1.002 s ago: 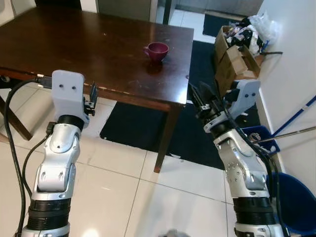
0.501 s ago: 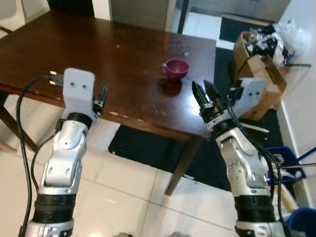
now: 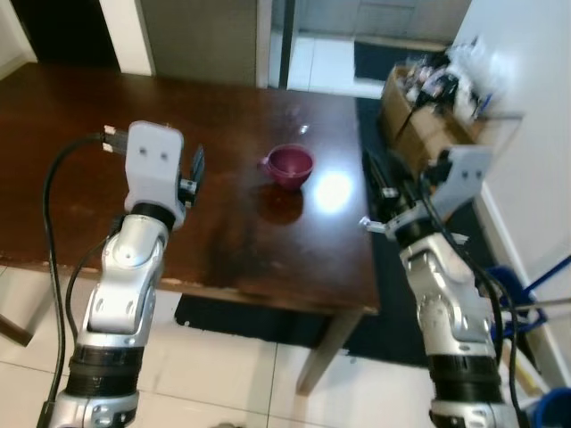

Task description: Setting the table

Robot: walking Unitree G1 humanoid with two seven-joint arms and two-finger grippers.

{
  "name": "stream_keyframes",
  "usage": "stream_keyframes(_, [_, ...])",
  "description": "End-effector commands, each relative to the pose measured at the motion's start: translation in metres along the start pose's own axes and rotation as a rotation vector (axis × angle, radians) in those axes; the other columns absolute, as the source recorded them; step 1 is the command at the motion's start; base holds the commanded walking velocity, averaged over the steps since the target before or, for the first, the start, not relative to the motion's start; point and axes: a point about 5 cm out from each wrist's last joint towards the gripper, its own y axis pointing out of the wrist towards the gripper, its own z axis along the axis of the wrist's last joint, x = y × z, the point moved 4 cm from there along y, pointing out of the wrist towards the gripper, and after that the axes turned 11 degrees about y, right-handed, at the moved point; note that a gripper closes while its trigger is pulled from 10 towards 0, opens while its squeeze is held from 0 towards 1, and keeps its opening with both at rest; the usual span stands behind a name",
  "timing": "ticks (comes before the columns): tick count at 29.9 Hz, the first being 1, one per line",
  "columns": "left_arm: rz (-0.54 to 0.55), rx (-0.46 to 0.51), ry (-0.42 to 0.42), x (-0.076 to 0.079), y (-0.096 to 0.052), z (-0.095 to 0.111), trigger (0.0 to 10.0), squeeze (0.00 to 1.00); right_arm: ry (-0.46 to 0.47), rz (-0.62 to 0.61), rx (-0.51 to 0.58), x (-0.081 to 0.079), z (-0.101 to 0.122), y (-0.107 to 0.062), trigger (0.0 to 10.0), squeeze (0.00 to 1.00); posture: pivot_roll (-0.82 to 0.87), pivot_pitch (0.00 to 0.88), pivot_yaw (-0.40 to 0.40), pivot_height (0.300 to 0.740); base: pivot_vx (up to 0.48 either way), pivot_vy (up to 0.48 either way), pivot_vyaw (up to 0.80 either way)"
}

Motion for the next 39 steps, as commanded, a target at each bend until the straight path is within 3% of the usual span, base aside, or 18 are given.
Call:
stream_keyframes(1, [-0.025, -0.014, -0.007, 0.007, -0.001, -0.004, 10.0, 0.00, -0.011, -0.038, 0.002, 0.011, 0.002, -0.003, 10.0, 0.00, -0.03, 0.000, 0.037, 0.740, 0.442, 0.000, 0.00])
stream_keyframes(5, [-0.035, -0.012, -0.012, 0.009, 0.000, -0.003, 10.0, 0.00, -0.014, -0.040, 0.003, 0.011, 0.003, -0.003, 10.0, 0.00, -0.04, 0.000, 0.043, 0.740, 0.416, 0.000, 0.00])
stream_keyframes(14, [-0.340, 0.028, -0.117, 0.033, -0.013, 0.008, 10.0, 0.00, -0.042, -0.006, -0.016, 0.008, 0.004, -0.002, 10.0, 0.00, -0.05, 0.000, 0.046, 0.740, 0.000, 0.000, 0.00])
stream_keyframes(25, [-0.348, 0.014, -0.097, 0.034, -0.015, 0.004, 10.0, 0.00, -0.042, 0.000, -0.029, 0.007, 0.001, -0.001, 10.0, 0.00, -0.04, 0.000, 0.047, 0.740, 0.000, 0.000, 0.00])
stream_keyframes(27, [-0.360, 0.007, -0.095, 0.034, -0.015, 0.003, 10.0, 0.00, -0.048, 0.002, -0.052, 0.008, -0.001, -0.001, 10.0, 0.00, -0.04, 0.000, 0.047, 0.740, 0.000, 0.000, 0.00])
stream_keyframes(30, [-0.444, -0.016, -0.046, 0.033, -0.019, 0.000, 10.0, 0.00, -0.092, 0.048, -0.199, 0.011, -0.017, -0.004, 10.0, 0.00, -0.04, 0.000, 0.047, 0.740, 0.000, 0.000, 0.00])
stream_keyframes(33, [-0.460, -0.012, -0.020, 0.028, -0.019, 0.001, 10.0, 0.00, -0.110, 0.058, -0.248, 0.015, -0.024, -0.004, 10.0, 0.00, -0.04, 0.000, 0.047, 0.740, 0.000, 0.000, 0.00])
stream_keyframes(39, [-0.439, -0.014, 0.032, 0.012, -0.013, 0.002, 10.0, 0.00, -0.030, 0.079, -0.342, 0.018, -0.033, 0.009, 10.0, 0.00, -0.02, 0.014, 0.055, 0.740, 0.000, 0.000, 0.00])
